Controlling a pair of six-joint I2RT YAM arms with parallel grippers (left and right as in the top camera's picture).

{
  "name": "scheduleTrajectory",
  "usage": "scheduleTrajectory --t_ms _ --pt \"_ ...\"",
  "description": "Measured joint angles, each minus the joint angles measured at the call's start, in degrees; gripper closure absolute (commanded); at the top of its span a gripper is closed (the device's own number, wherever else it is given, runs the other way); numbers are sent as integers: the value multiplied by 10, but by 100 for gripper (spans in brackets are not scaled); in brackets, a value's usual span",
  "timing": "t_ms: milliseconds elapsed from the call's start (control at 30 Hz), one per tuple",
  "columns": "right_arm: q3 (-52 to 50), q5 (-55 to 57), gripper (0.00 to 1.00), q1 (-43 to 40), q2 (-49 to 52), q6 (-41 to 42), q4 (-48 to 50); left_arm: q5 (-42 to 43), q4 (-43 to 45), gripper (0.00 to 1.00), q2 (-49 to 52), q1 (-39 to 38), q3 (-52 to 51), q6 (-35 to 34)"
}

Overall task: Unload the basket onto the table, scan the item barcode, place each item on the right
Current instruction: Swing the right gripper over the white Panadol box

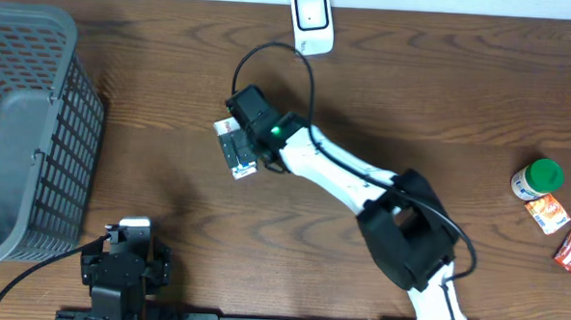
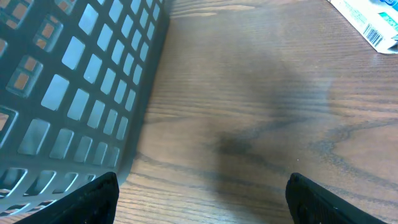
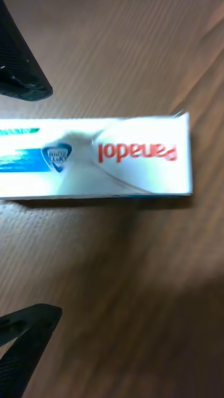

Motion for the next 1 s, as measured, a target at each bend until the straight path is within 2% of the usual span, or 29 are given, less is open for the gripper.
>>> scheduleTrajectory --t_ms 467,833,1000 --pt "0 9 1 9 28 2 29 0 0 14 0 0 0 0" --pt "0 -5 1 9 31 2 129 0 0 14 0 0 0 0" --pt "0 -12 1 9 64 2 174 0 0 14 0 0 0 0"
